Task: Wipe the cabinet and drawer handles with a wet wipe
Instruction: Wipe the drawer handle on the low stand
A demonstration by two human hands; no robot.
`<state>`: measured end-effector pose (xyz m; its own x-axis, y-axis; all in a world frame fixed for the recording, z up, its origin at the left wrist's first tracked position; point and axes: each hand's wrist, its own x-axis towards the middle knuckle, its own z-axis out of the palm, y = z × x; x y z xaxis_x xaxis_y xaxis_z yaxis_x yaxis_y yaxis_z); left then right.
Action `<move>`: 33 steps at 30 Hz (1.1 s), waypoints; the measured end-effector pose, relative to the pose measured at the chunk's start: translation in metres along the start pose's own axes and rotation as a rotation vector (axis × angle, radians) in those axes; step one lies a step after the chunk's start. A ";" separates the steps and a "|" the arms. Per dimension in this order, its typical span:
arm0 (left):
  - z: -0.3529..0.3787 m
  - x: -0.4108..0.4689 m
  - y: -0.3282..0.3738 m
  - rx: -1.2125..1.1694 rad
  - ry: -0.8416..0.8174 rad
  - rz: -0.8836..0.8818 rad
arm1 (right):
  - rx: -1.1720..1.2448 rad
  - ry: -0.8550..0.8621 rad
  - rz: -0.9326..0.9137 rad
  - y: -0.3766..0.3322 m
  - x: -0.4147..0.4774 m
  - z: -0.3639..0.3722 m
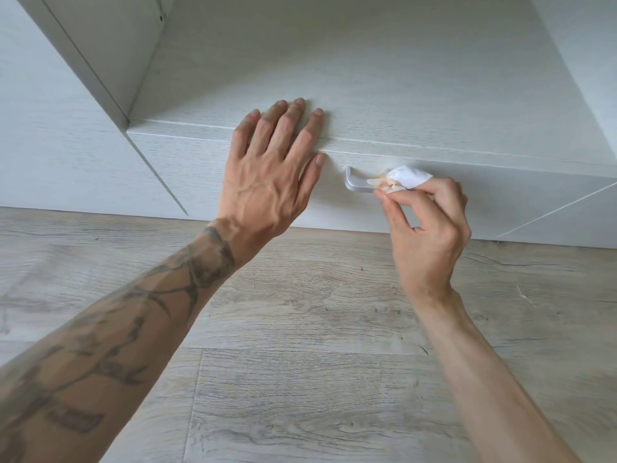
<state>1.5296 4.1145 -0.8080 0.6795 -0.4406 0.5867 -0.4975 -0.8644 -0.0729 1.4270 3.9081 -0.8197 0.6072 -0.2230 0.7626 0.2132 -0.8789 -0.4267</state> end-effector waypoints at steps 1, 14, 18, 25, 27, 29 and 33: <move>0.000 0.000 0.000 0.000 -0.003 -0.001 | 0.033 -0.002 0.014 -0.004 0.000 0.000; -0.001 0.000 0.001 -0.007 -0.011 0.000 | 0.127 -0.104 0.043 -0.012 0.007 -0.005; -0.001 0.000 0.002 -0.015 -0.001 0.002 | 0.151 -0.163 0.015 -0.023 0.008 0.002; 0.002 0.000 0.002 -0.033 0.011 -0.008 | 0.111 -0.006 0.199 0.011 0.008 -0.028; 0.002 0.000 0.002 -0.036 0.018 -0.014 | 0.184 0.047 0.332 0.013 0.010 -0.027; 0.003 0.000 0.002 -0.037 0.022 -0.016 | 0.286 0.042 0.461 0.014 0.013 -0.024; 0.003 0.000 0.002 -0.042 0.017 -0.019 | 0.354 -0.010 0.538 0.011 0.008 -0.022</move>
<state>1.5301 4.1121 -0.8106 0.6796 -0.4196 0.6017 -0.5071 -0.8615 -0.0281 1.4170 3.8877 -0.8078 0.7065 -0.5884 0.3932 0.1156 -0.4522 -0.8844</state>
